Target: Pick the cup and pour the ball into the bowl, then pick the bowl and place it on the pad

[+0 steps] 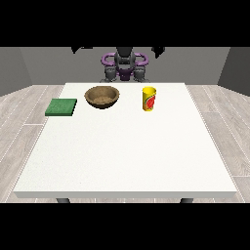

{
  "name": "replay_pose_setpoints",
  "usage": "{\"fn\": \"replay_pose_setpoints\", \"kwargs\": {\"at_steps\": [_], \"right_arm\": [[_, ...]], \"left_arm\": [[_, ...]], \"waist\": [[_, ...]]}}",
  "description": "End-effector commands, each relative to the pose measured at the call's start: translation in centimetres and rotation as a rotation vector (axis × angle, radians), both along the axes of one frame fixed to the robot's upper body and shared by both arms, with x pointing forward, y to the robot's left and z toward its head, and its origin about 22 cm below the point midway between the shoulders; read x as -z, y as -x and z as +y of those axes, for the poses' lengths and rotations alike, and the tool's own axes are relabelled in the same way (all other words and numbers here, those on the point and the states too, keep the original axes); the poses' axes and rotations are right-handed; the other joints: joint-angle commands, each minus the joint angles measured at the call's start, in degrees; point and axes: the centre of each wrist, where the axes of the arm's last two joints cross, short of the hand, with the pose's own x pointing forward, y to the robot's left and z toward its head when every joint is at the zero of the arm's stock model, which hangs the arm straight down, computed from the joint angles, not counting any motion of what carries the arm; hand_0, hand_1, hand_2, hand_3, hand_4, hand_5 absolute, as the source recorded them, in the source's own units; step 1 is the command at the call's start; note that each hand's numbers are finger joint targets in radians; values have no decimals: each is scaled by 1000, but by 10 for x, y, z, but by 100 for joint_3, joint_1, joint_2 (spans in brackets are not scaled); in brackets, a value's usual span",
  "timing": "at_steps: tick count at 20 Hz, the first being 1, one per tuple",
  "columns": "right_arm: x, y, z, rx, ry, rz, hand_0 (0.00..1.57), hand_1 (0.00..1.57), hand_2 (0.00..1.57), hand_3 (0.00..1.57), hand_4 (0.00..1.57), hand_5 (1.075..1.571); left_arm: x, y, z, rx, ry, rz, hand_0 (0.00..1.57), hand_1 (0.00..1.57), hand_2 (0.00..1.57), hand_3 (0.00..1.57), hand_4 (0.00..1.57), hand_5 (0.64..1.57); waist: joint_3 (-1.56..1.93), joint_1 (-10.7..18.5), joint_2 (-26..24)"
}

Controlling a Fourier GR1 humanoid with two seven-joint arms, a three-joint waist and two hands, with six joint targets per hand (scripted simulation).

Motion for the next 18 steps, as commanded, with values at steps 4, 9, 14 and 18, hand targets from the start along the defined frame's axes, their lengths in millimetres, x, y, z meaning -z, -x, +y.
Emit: {"fn": "replay_pose_setpoints", "kwargs": {"at_steps": [4, 9, 14, 18], "right_arm": [[-8, -20, -20, -11, -8, -193, 0, 0, 0, 0, 691, 1543], [3, -22, -40, -27, 11, -205, 0, 0, 0, 0, 681, 1551], [20, -25, -33, -25, 3, -133, 0, 0, 0, 0, 667, 1559], [45, -28, -73, 5, 3, -101, 0, 0, 0, 0, 665, 1559]], "left_arm": [[33, -16, 21, -39, -92, -186, 0, 0, 0, 0, 551, 1487], [62, -32, 50, -51, -86, -192, 0, 0, 0, 0, 360, 1483], [99, -51, 45, -22, -89, -71, 0, 0, 0, 0, 0, 1451], [106, -55, 47, -21, -92, -42, 0, 0, 0, 0, 108, 1436]], "waist": [[-2, -71, 1354], [-1, -201, 1571], [-1, -219, 1069], [1, -143, 968]]}}
